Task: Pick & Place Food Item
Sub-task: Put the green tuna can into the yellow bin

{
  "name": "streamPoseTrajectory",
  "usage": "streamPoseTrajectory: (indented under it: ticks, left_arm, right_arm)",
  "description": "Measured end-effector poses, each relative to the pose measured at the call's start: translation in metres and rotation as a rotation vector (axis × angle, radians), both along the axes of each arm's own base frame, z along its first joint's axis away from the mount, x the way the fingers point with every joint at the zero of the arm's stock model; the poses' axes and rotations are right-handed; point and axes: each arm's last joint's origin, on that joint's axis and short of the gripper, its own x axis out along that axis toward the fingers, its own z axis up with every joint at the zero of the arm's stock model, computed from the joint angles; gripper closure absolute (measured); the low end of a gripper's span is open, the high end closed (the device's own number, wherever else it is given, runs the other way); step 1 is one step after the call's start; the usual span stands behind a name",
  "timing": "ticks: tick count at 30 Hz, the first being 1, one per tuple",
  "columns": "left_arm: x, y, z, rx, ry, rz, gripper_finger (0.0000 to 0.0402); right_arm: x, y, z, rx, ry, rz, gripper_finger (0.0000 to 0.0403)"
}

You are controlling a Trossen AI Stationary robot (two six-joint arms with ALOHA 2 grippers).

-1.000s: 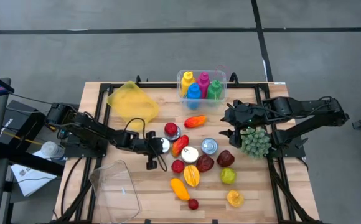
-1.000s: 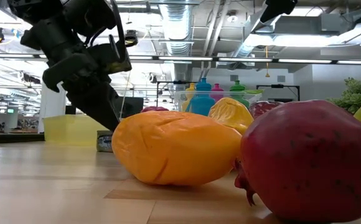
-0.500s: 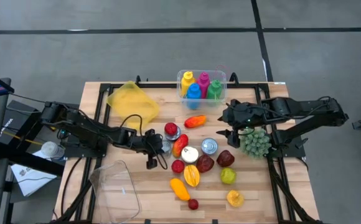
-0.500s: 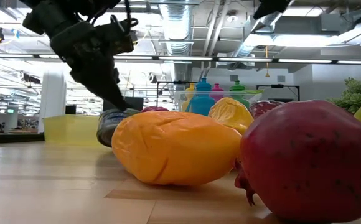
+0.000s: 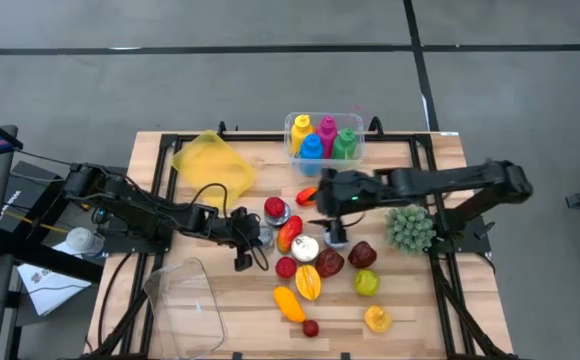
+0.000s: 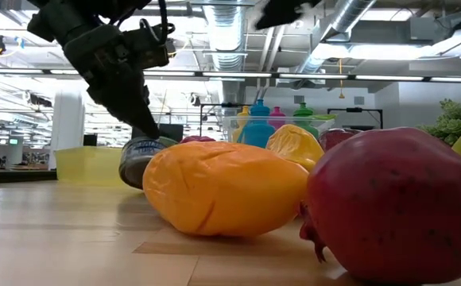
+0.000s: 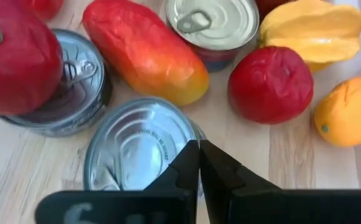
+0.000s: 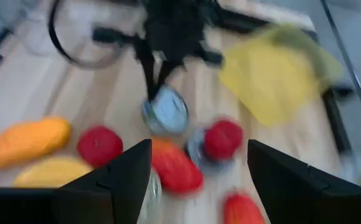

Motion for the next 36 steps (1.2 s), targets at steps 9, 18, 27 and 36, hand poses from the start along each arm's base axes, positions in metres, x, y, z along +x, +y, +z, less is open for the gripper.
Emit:
streamPoseTrajectory:
  ticks: [9, 18, 27, 36]
  left_arm:
    - [-0.003, 0.001, 0.007, -0.005, -0.019, 0.009, 0.0401]
    - [-0.004, 0.001, 0.006, -0.01, -0.014, 0.014, 0.0401]
    - [-0.004, 0.001, 0.006, -0.009, -0.01, 0.013, 0.0401]
    - [-0.004, 0.001, 0.006, -0.01, -0.01, 0.013, 0.0401]
  right_arm:
    - [0.054, 0.006, -0.051, -0.098, -0.012, 0.151, 0.0147]
    - [0.087, 0.012, -0.108, -0.076, 0.037, 0.216, 0.0147]
    - [0.111, 0.021, -0.153, -0.135, 0.013, 0.163, 0.0148]
    - [0.113, 0.023, -0.165, -0.101, 0.024, 0.147, 0.0148]
